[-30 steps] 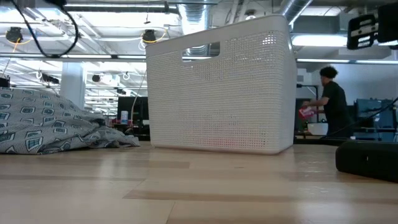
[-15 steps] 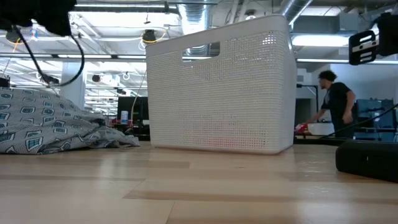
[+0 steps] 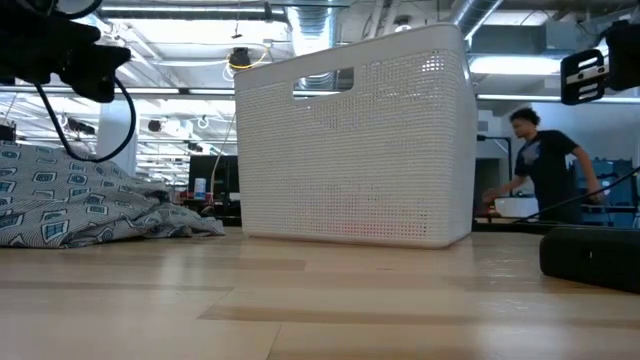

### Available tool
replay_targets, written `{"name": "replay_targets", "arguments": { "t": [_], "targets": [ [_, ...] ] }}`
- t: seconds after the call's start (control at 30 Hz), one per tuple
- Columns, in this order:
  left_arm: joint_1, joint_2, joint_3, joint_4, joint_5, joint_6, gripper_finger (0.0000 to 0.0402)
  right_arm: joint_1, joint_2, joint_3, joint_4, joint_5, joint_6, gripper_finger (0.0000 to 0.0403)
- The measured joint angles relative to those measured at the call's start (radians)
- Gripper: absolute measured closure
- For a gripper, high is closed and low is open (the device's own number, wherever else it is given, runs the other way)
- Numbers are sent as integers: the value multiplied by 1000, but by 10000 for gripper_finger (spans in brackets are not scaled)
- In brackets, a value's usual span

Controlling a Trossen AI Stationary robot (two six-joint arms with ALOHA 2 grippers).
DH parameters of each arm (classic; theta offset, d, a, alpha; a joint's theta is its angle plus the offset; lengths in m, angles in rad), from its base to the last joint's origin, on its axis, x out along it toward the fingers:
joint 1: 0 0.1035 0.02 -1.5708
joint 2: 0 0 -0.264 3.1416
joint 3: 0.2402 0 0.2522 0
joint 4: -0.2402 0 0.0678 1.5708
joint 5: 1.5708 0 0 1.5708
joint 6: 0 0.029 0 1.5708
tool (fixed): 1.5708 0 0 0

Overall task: Pick & place medical supplies in basket/bin
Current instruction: Return to Home Position

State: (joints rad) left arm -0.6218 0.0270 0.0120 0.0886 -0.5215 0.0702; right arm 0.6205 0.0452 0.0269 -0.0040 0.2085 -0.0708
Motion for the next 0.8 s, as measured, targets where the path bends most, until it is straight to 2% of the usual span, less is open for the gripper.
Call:
{"name": "replay_targets", "arguments": {
  "t": [0.13, 0.37, 0.8],
  "targets": [
    [0, 1, 0, 0, 0, -3, 223, 0, 0, 0, -1, 0, -13, 398],
    [0, 1, 0, -1, 1, 168, 223, 0, 0, 0, -2, 1, -14, 398],
    [0, 1, -1, -2, 1, 161, 223, 0, 0, 0, -2, 1, -15, 398]
  ]
}}
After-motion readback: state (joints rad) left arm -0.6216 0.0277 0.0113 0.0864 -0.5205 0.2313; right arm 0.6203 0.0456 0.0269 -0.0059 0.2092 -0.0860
